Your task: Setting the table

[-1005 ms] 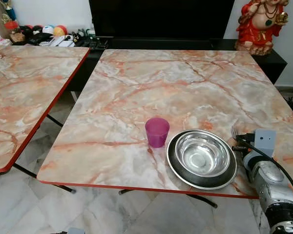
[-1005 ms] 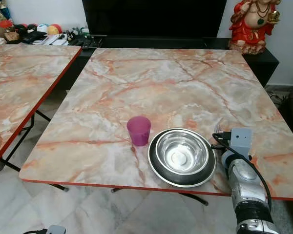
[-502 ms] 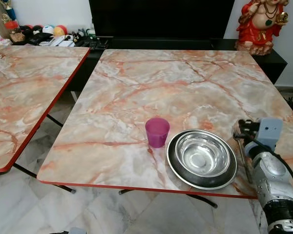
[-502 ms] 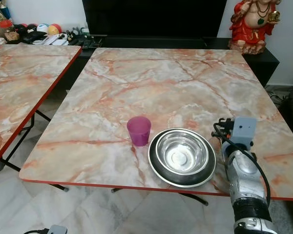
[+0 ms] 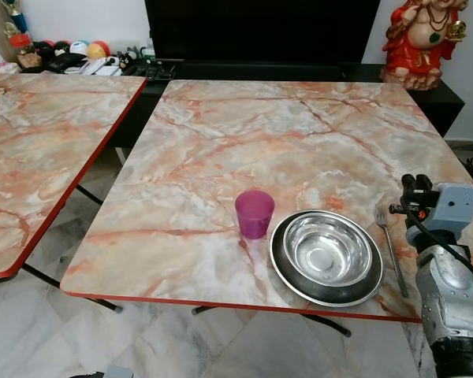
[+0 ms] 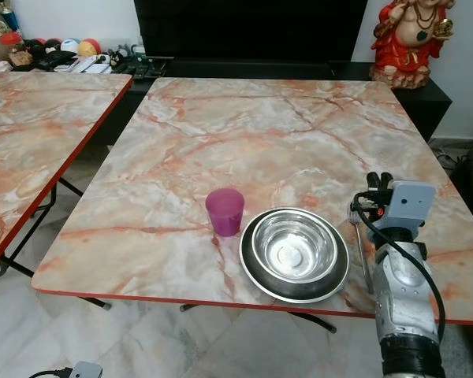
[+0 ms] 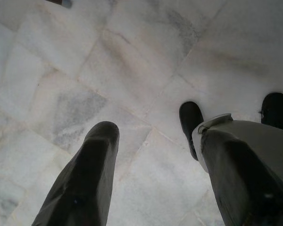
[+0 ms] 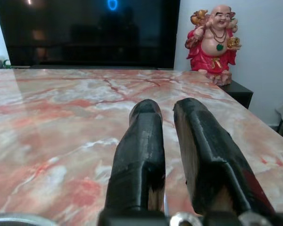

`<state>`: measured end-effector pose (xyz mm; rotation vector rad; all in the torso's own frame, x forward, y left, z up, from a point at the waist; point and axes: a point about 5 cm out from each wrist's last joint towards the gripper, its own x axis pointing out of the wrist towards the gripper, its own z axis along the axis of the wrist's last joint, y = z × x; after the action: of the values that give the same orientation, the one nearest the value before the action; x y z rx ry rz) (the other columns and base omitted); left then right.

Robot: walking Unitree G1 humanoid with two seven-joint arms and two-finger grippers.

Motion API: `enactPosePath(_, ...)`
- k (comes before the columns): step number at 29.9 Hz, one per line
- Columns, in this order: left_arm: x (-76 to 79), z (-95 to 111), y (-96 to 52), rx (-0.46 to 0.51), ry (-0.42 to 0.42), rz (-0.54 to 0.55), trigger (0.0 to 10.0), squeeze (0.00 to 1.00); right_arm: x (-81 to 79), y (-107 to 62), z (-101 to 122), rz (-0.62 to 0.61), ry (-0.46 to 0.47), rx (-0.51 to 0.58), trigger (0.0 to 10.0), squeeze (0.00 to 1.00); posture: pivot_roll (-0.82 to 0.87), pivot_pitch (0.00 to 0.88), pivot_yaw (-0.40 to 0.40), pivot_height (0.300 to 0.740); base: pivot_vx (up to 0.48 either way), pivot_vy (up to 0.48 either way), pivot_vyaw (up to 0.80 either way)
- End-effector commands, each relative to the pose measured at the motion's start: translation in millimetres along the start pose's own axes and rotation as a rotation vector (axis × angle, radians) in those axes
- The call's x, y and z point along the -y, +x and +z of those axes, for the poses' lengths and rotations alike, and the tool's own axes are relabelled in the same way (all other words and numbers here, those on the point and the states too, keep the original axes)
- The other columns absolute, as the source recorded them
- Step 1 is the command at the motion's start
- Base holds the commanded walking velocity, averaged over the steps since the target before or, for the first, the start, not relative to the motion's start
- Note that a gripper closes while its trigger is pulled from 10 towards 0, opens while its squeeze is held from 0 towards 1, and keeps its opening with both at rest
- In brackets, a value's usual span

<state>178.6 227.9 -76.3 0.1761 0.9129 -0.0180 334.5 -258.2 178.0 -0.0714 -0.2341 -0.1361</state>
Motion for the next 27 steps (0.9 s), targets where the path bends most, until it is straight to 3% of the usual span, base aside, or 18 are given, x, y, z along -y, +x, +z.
enactPosePath(1,-7.2,-7,-2.4,-0.027,-0.002,0.018,10.0,0.0,-1.9,-3.2,0,-0.003,0.004,-0.005,10.0,0.0,-0.01,0.027,0.015,0.74,0.0,0.0,0.0)
enactPosePath(12,-3.3,-4,-0.8,-0.016,-0.02,0.015,10.0,0.0,-19.2,-6.2,-4,0.021,0.051,-0.011,10.0,0.0,-0.01,0.0,0.01,0.74,0.0,0.0,0.0)
enactPosePath(23,5.3,-7,-0.5,-0.023,-0.045,-0.005,10.0,0.0,-18.9,-5.4,0,0.027,0.039,0.007,10.0,0.0,0.0,0.0,0.006,0.74,0.0,0.0,0.0)
enactPosePath(27,7.8,-9,-0.8,-0.035,-0.047,-0.015,10.0,0.0,-19.7,-4.9,1,0.025,0.044,0.013,10.0,0.0,-0.01,0.0,0.009,0.74,0.0,0.364,0.0)
